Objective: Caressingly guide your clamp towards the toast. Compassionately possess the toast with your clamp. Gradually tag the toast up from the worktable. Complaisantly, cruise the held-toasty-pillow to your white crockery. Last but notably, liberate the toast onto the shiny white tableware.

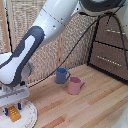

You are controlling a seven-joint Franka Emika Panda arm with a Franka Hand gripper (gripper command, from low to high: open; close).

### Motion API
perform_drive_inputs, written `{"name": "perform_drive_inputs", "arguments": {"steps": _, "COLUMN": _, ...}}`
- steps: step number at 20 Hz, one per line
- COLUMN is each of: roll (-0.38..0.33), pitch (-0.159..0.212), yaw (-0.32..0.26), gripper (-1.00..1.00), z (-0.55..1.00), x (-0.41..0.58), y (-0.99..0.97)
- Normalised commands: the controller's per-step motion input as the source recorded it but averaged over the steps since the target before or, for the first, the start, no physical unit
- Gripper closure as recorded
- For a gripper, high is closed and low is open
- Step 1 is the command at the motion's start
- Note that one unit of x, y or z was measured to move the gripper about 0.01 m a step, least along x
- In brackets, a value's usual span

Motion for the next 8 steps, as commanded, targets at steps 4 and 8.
{"name": "perform_drive_inputs", "arguments": {"steps": 4, "roll": 0.014, "pitch": -0.030, "yaw": 0.053, "gripper": -1.00, "z": 0.79, "x": 0.075, "y": -0.20}}
{"name": "perform_drive_inputs", "arguments": {"steps": 8, "roll": 0.000, "pitch": -0.125, "yaw": 0.004, "gripper": -1.00, "z": 0.75, "x": 0.219, "y": -0.11}}
